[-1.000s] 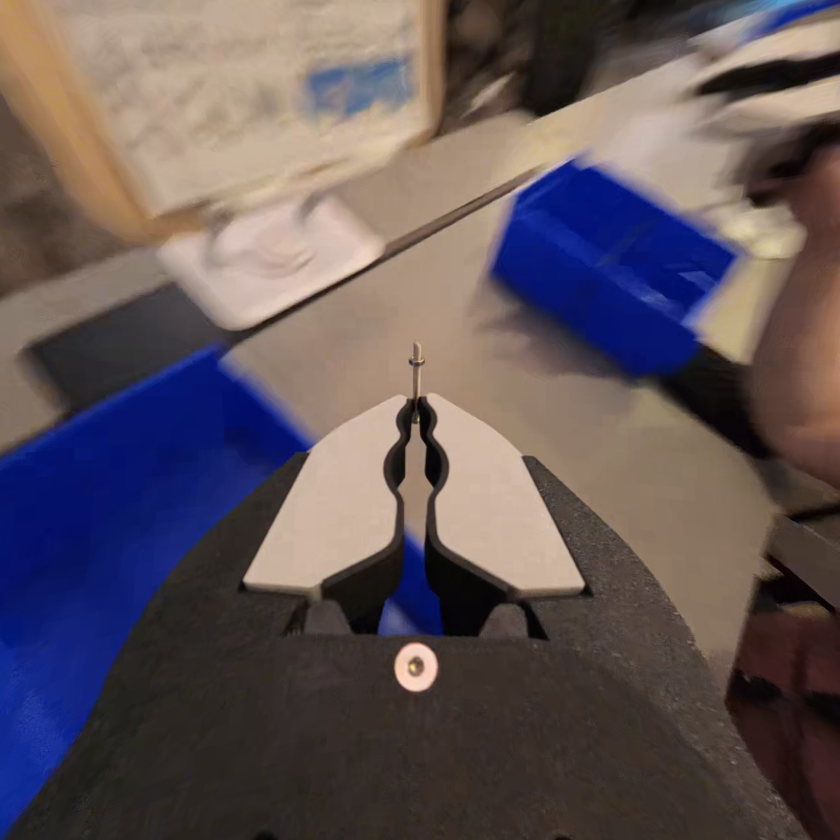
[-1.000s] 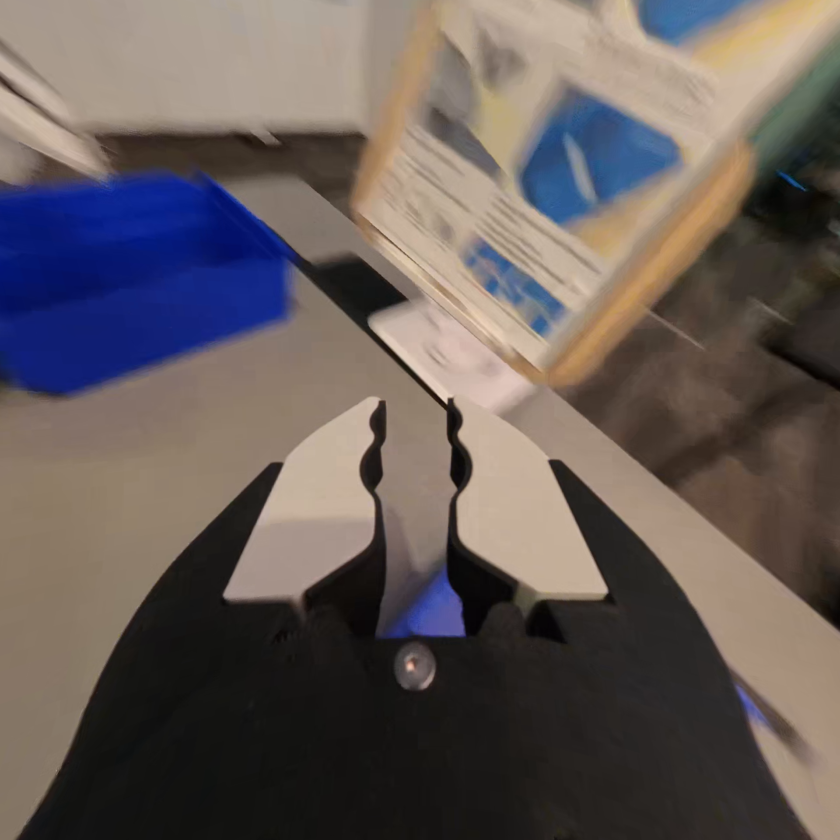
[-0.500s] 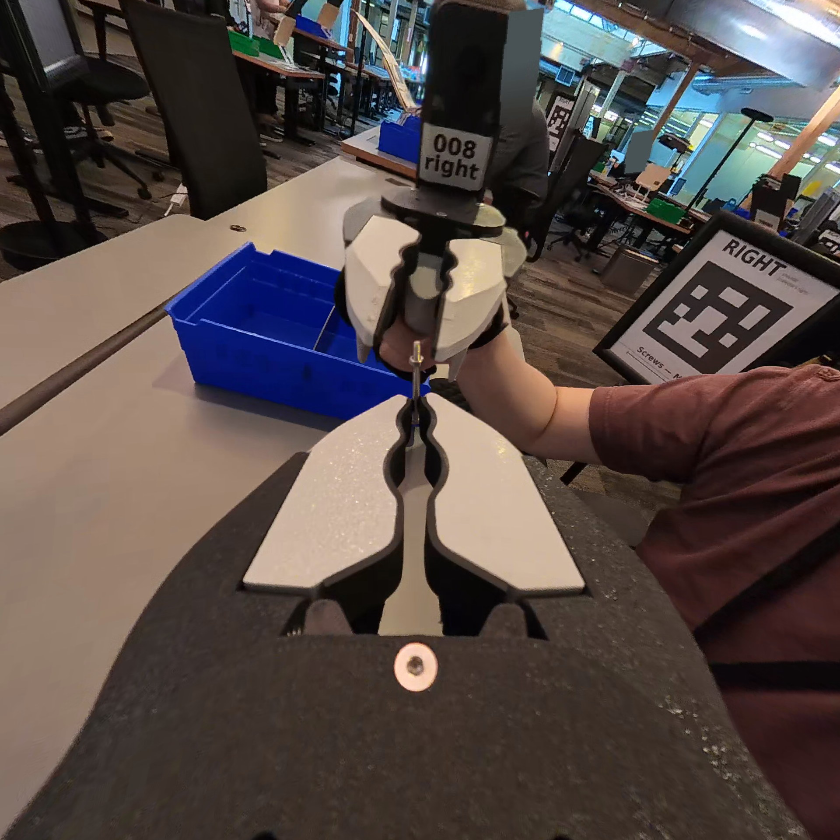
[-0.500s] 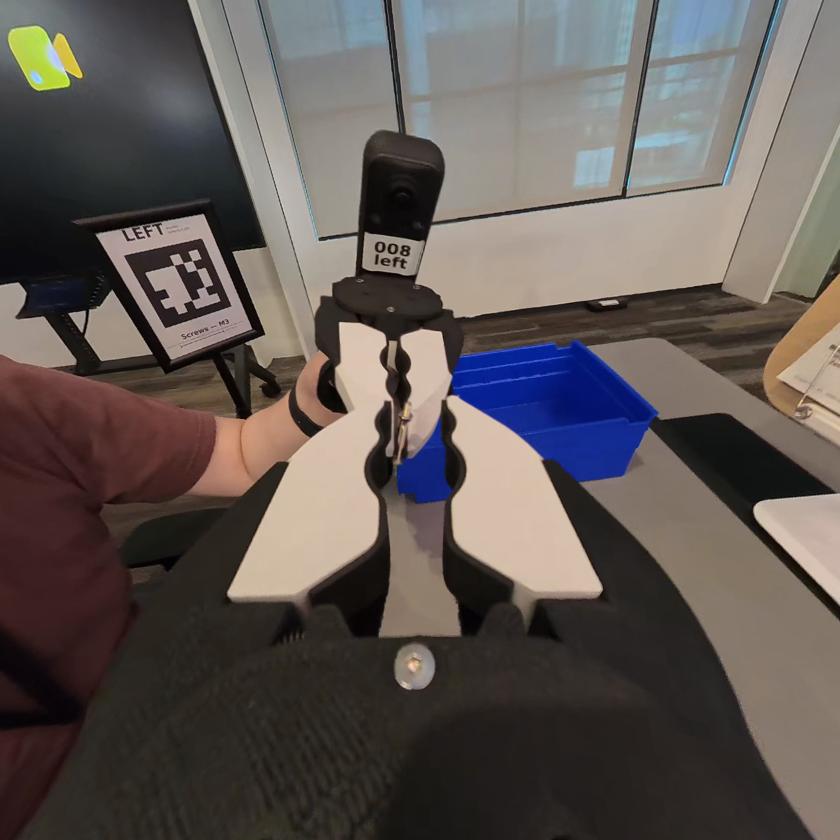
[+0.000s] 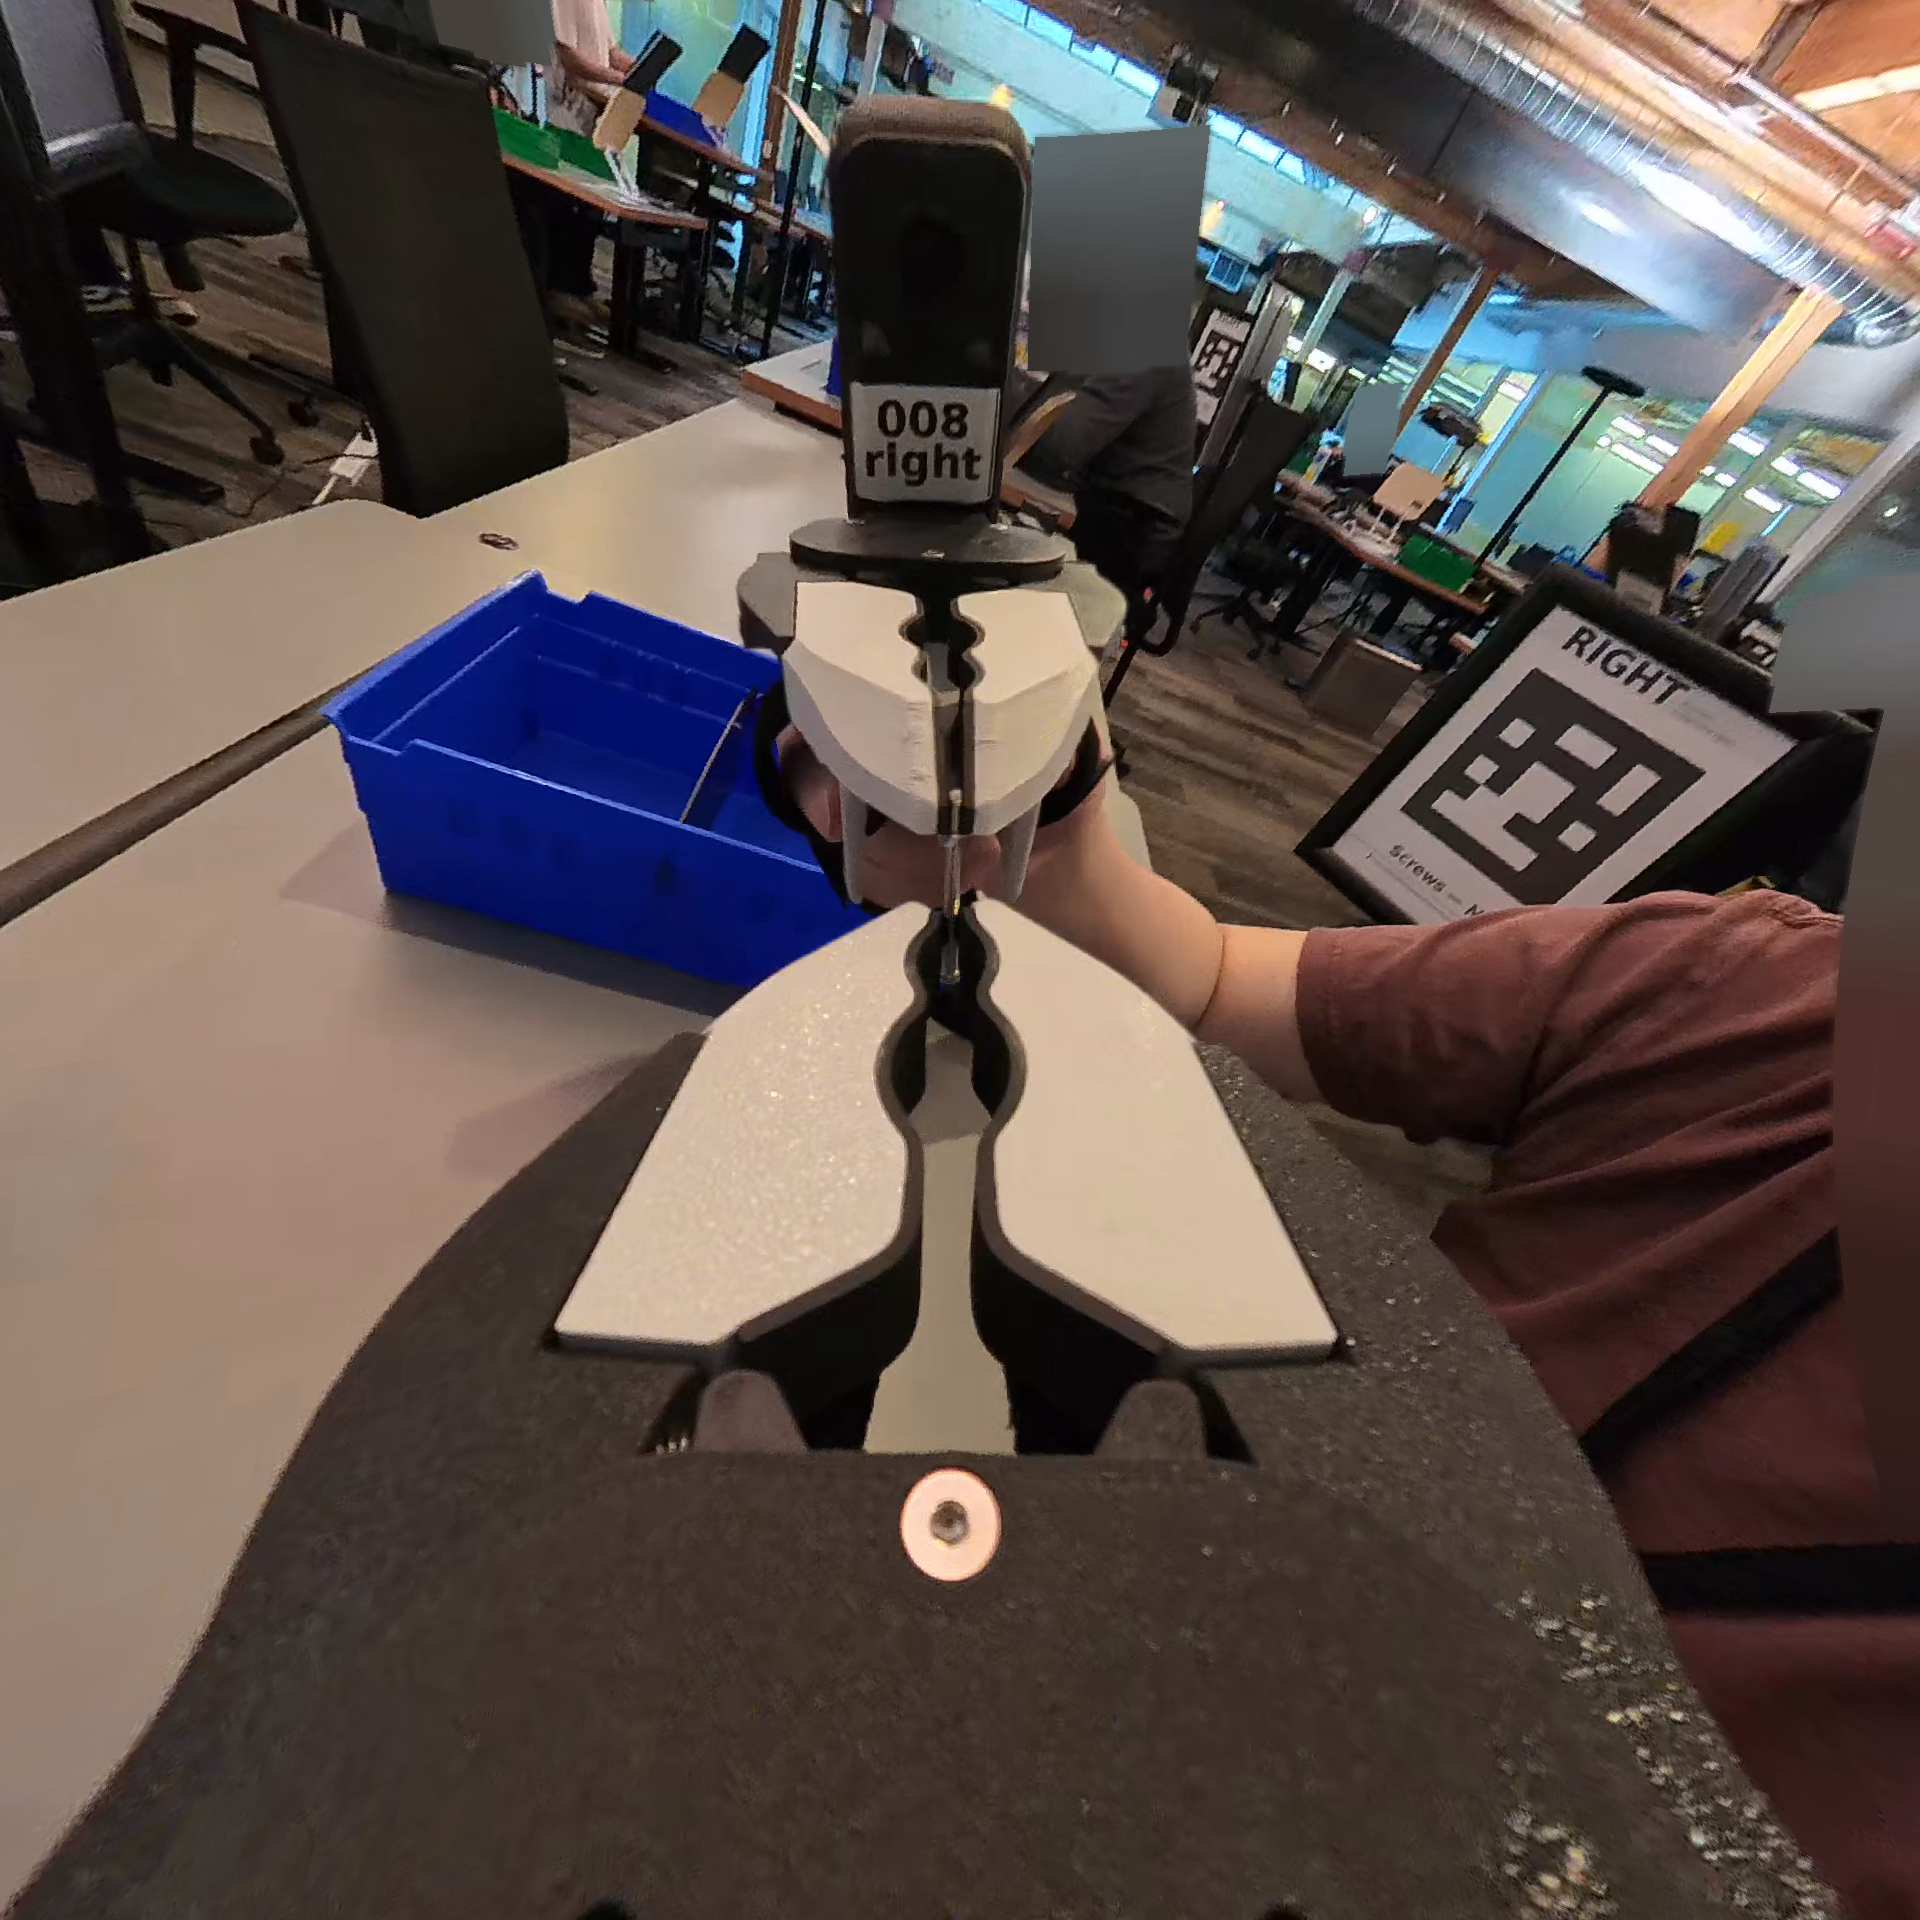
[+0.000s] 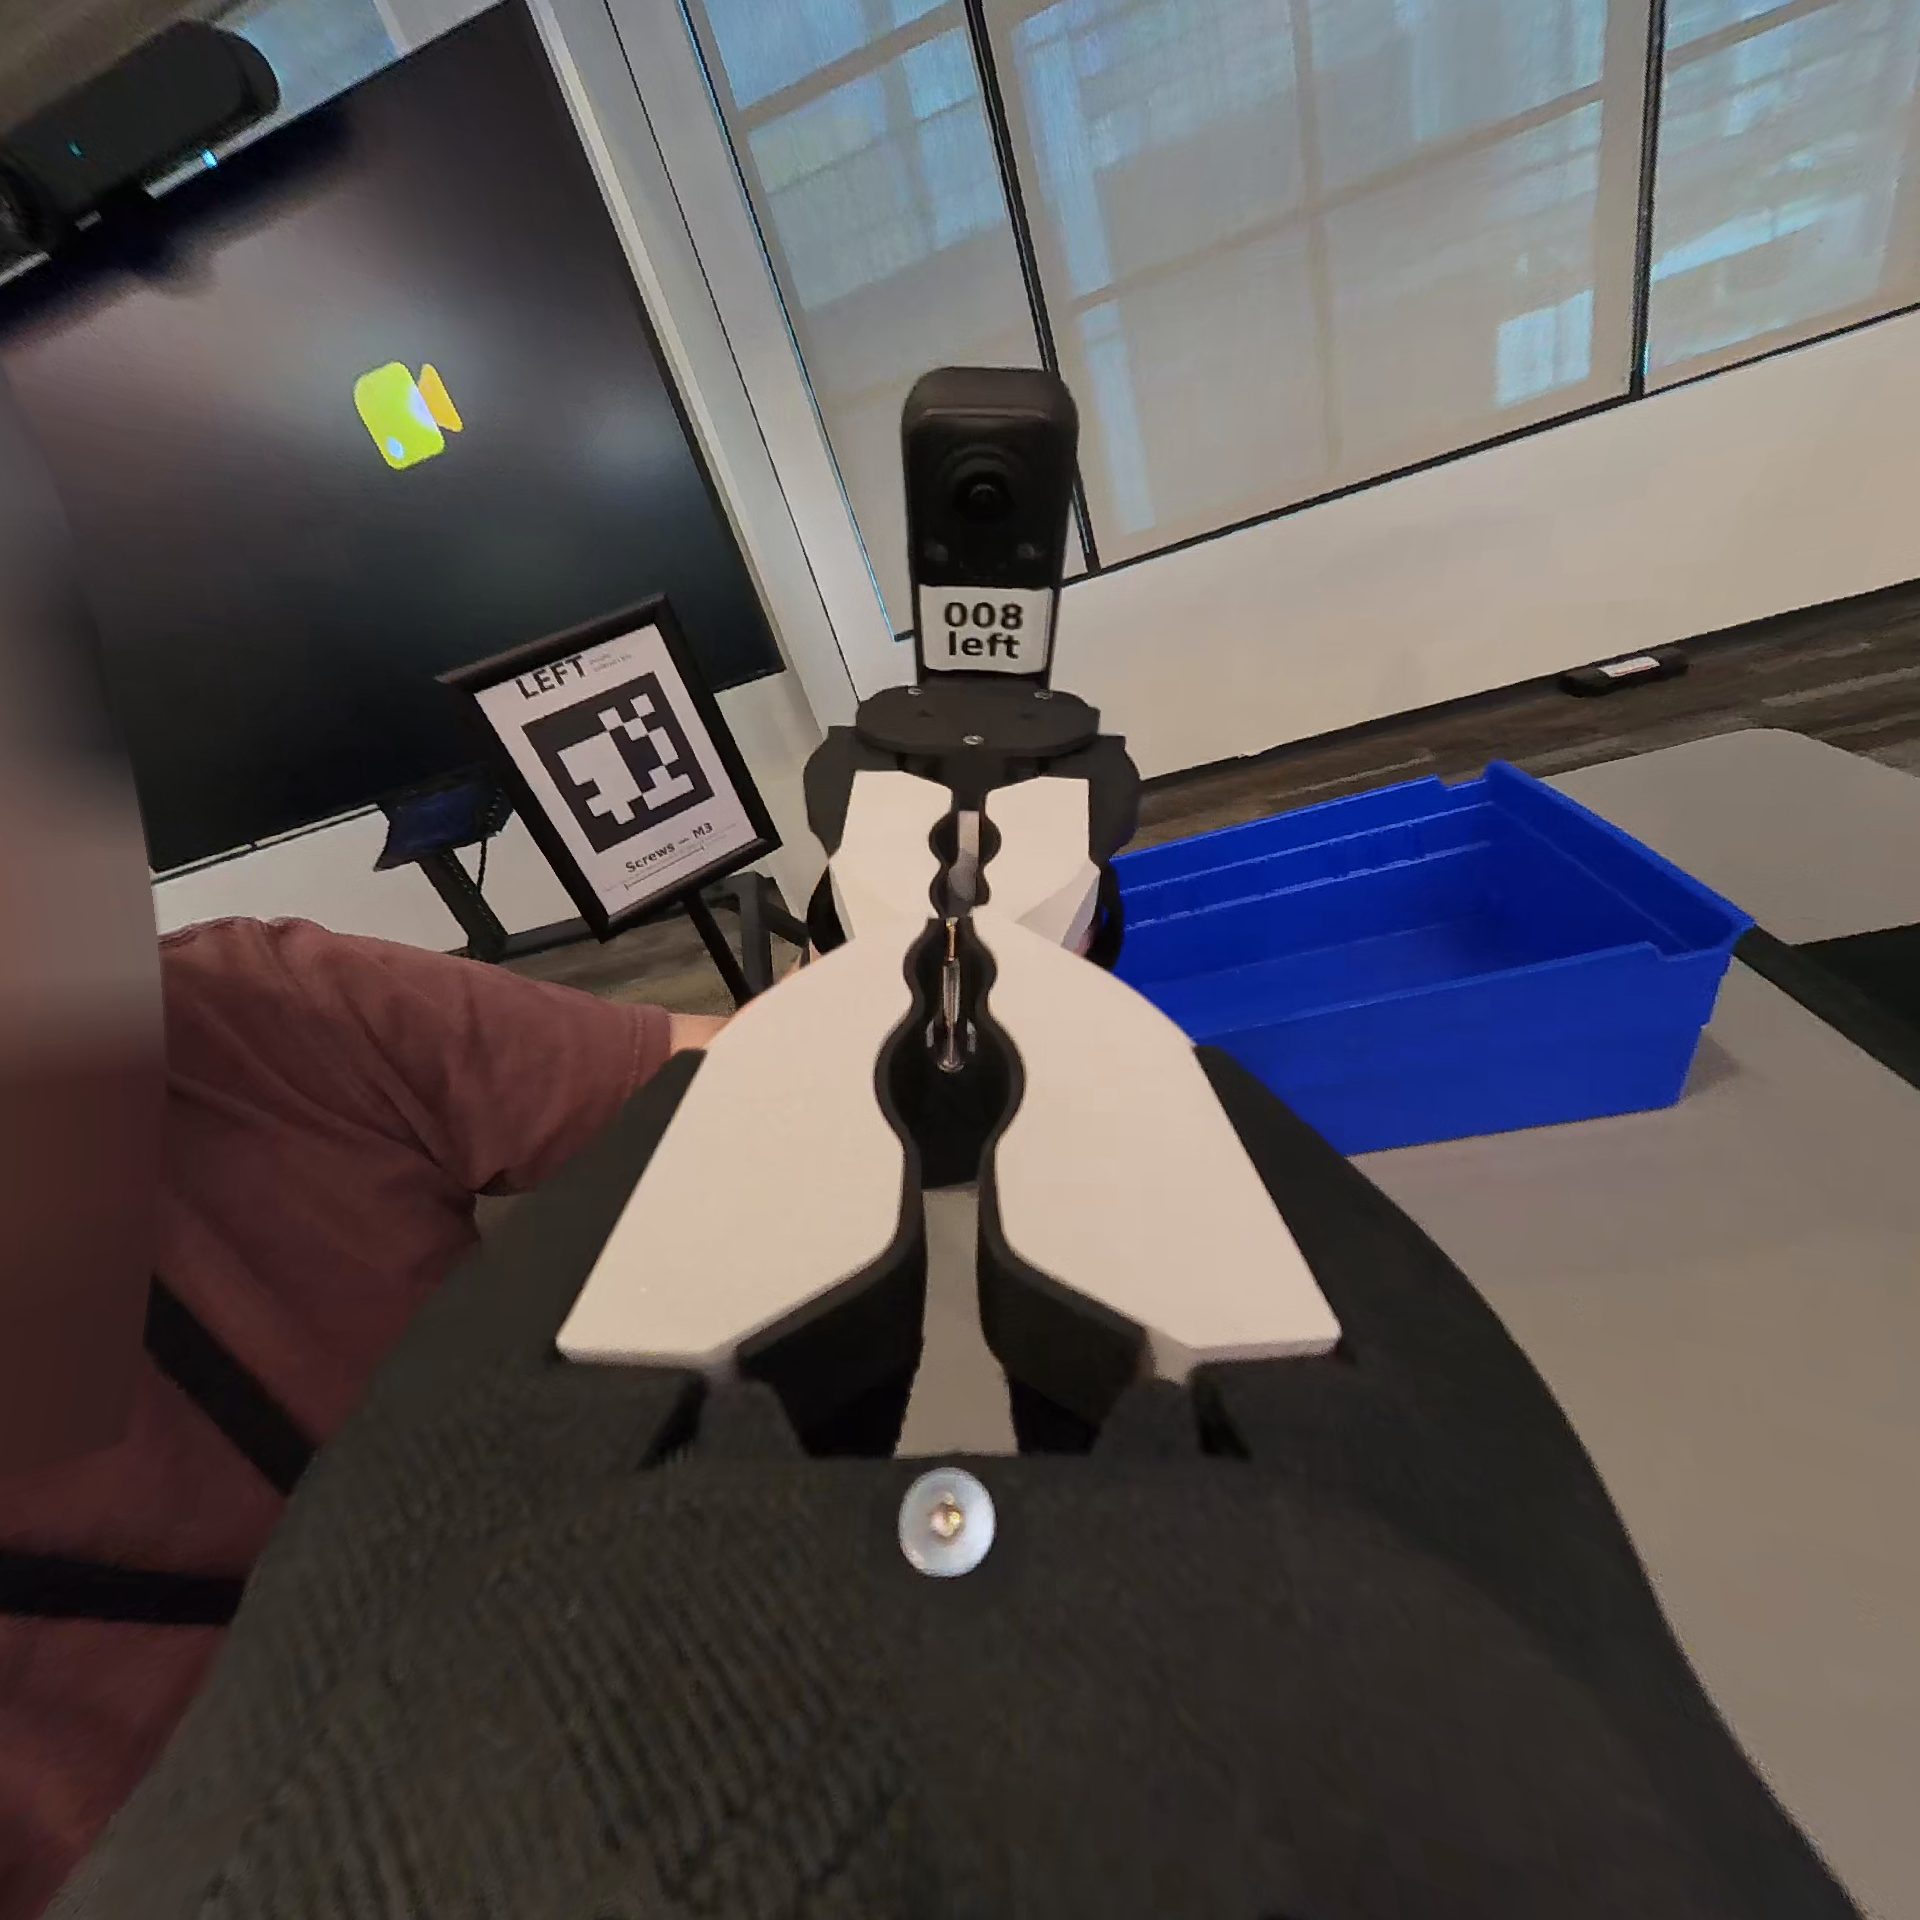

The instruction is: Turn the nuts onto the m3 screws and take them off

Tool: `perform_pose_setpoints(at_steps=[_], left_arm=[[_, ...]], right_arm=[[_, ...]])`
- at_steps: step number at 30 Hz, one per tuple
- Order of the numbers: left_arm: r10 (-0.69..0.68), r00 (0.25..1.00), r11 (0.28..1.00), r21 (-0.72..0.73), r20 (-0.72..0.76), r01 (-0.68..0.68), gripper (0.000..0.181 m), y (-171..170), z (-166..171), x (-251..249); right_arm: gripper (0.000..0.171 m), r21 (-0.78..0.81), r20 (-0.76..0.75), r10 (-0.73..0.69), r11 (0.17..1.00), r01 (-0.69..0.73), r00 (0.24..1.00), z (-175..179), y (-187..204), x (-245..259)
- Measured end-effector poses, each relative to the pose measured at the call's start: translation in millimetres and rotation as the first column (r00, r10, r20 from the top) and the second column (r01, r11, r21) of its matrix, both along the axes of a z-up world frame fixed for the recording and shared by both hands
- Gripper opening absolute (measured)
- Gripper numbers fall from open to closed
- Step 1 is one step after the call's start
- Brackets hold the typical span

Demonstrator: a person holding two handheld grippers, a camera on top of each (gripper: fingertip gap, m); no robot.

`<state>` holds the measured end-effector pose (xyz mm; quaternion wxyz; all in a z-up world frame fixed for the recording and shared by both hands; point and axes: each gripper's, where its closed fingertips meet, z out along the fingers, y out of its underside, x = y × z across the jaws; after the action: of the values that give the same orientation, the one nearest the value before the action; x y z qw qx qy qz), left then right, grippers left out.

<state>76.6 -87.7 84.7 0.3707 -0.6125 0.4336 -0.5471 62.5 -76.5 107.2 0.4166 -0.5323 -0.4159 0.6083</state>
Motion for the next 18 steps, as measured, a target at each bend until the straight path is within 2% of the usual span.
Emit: perform_pose_setpoints(at_steps=[18], left_arm=[[-0.03, 0.999, 0.997, -0.07, 0.031, 0.032, 0.002, -0.7, -7.6, 9.7]], right_arm=[[0.003, 0.025, 0.009, -0.017, 1.0, 0.016, 1.0, -2.7, 4.0, 1.4]])
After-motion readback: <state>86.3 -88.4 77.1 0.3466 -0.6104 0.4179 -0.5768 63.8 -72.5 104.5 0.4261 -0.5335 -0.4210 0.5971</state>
